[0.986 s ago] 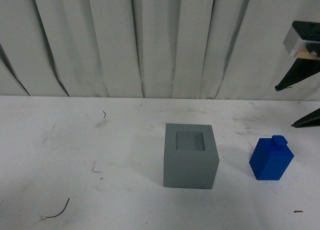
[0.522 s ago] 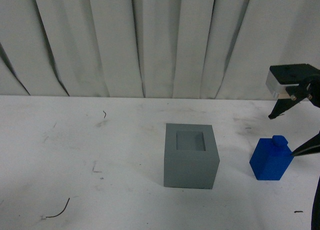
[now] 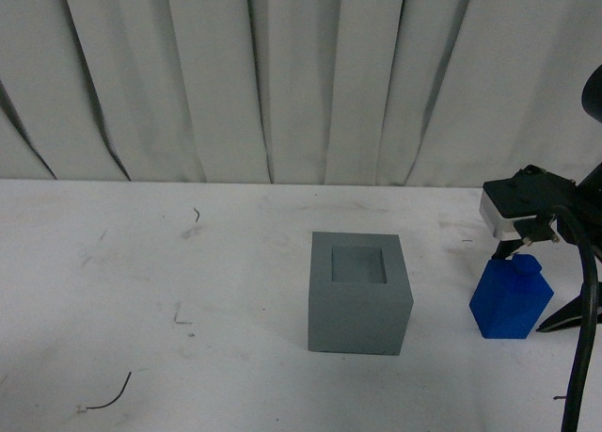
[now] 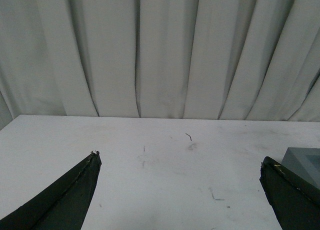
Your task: Insert blue part into gray base
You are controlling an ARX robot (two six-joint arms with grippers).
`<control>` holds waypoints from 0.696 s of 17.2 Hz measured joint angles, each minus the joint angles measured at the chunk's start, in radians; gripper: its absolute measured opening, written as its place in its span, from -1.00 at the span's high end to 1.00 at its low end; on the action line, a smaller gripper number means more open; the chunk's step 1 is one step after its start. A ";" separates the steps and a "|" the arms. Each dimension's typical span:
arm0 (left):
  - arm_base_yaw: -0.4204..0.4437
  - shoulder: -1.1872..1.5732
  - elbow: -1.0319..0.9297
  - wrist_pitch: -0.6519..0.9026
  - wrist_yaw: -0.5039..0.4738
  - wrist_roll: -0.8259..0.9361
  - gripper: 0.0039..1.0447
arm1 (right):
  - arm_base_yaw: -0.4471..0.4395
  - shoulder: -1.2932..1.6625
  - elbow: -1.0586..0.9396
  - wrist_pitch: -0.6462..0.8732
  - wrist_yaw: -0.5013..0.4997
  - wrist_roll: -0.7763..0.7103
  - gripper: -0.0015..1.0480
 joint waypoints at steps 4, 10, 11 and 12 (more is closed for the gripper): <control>0.000 0.000 0.000 0.000 0.000 0.000 -0.88 | 0.001 0.012 -0.003 0.026 0.004 -0.003 -0.88; 0.000 0.000 0.000 0.000 0.000 0.000 -0.88 | 0.003 0.056 0.003 0.045 0.008 -0.008 -0.88; 0.000 0.000 0.000 0.000 0.000 0.000 -0.88 | 0.006 0.057 0.005 0.056 0.008 -0.014 -0.88; 0.000 0.000 0.000 0.000 0.000 0.000 -0.88 | 0.008 0.057 0.007 0.058 0.005 -0.016 -0.78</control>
